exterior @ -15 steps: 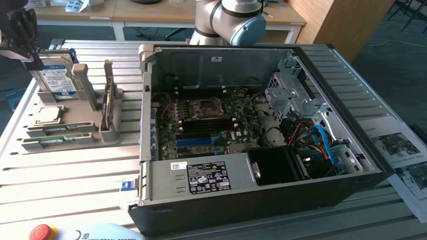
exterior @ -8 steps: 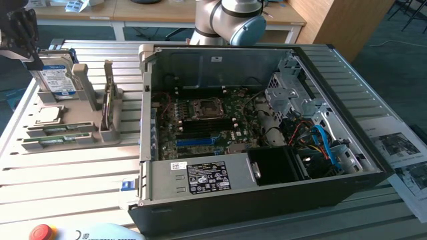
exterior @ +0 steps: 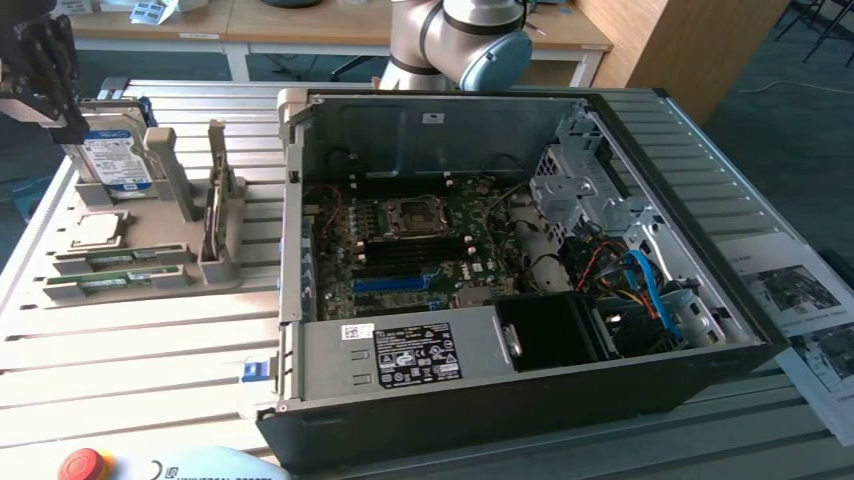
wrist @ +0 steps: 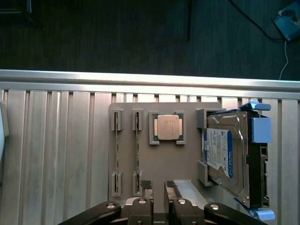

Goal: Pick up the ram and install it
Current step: 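Pick up the ram and move it above insertion slot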

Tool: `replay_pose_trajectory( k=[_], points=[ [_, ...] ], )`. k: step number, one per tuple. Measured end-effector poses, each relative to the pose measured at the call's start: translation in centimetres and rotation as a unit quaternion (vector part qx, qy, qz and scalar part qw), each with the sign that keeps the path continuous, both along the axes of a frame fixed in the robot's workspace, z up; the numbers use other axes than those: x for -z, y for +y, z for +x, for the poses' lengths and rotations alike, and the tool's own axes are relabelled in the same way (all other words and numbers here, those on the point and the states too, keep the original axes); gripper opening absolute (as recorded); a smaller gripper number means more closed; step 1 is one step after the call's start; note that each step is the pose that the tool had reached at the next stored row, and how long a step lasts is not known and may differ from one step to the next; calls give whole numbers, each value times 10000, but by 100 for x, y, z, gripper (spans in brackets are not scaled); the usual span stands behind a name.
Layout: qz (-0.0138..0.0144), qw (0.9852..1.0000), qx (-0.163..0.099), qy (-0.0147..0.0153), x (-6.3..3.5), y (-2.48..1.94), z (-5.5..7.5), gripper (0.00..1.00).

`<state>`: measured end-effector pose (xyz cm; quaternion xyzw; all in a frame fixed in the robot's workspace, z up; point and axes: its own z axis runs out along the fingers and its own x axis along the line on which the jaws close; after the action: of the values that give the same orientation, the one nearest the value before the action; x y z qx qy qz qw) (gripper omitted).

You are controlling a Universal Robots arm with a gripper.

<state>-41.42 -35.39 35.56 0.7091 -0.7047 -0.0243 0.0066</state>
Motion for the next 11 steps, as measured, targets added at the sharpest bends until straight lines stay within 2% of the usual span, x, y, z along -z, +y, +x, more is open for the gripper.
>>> replay_pose_trajectory(
  k=[4,11],
  points=[
    [1,10000,0,-1,6,0,0,24],
    [0,10000,0,0,94,-9,0,24]
  ],
)
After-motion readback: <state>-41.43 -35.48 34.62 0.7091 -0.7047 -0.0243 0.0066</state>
